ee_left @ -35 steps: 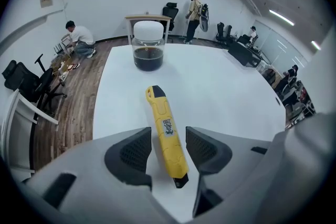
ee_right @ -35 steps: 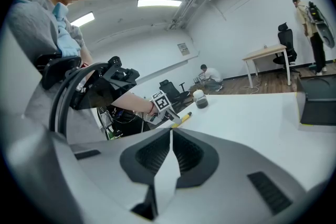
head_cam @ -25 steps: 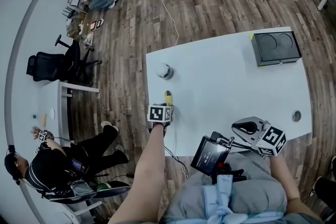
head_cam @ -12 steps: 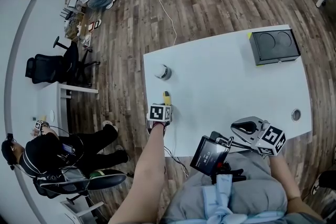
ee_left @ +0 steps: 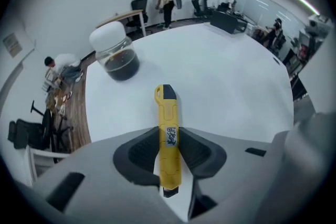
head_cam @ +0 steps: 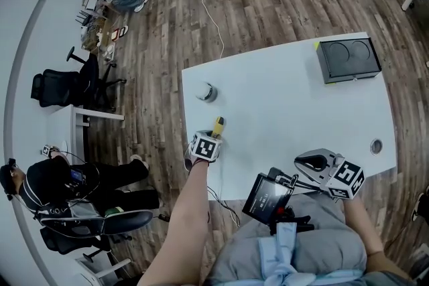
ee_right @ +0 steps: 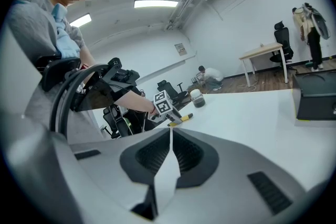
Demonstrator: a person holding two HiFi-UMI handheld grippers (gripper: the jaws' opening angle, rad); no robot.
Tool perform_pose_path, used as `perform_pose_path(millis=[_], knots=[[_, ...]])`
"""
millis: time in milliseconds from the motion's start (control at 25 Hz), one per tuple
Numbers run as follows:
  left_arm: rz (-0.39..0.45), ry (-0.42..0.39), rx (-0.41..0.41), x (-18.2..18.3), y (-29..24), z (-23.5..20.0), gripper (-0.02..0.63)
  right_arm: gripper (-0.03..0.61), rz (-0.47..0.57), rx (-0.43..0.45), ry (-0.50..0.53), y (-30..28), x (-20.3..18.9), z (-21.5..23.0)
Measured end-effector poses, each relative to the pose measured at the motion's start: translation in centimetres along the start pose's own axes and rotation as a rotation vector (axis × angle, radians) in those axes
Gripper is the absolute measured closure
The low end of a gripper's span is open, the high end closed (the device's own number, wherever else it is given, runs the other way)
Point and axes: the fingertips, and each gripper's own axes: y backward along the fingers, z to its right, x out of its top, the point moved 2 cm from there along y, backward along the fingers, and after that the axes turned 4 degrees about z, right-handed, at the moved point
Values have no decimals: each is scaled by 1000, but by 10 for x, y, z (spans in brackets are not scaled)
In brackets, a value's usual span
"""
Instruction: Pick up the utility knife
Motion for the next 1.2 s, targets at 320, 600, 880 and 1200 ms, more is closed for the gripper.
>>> perform_pose_path(millis=[320,600,880,1200], knots=[[-43,-263,26,-3,-13,5,491,548,3,-18,8,2,-3,1],[-33,-295,50,-5,-12,4,491,548,5,-25,22,2,1,-3],[41,-317,76,6,4,11,491,548,0,-14,35,0,4,-7],[135,-305,83,26,28,28,491,548,2,8,48,0,7,-12]])
